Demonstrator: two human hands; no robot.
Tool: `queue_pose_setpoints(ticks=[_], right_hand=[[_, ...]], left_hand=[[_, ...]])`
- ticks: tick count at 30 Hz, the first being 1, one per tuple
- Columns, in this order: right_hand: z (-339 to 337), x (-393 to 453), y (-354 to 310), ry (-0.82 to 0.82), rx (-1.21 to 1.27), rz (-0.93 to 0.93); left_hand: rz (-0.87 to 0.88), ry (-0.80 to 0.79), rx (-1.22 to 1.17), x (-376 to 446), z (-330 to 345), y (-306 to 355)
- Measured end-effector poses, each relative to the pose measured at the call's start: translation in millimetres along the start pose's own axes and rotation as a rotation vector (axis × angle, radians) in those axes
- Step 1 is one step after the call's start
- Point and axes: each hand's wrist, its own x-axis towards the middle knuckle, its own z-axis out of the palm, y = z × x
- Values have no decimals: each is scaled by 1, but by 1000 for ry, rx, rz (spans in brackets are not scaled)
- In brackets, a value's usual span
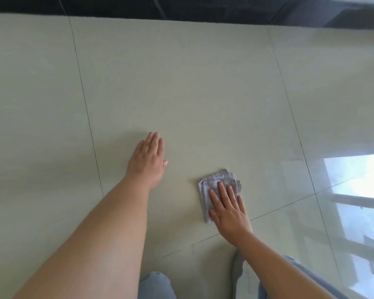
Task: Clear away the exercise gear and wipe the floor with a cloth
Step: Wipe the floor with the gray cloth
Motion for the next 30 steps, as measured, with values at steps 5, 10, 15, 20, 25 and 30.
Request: queue_pose_setpoints(ticks=[5, 10, 15, 20, 25, 30], right_hand=[[-2, -9, 64, -112, 117, 116], [-34, 47, 78, 73, 396, 310], [-104, 118, 110, 183, 415, 352], [-169, 173, 80, 288, 57, -75], [-129, 149, 47, 346, -260, -627], [-35, 108, 155, 359, -202, -578]], left_hand=[[76, -77, 82, 7, -5, 20], [61, -113, 88, 23, -16, 31], [-2, -78, 154, 34, -37, 24], [-132, -27, 92, 35, -35, 32], [-244, 119, -91, 46, -3, 60], [-254, 145, -132, 71, 3, 108]])
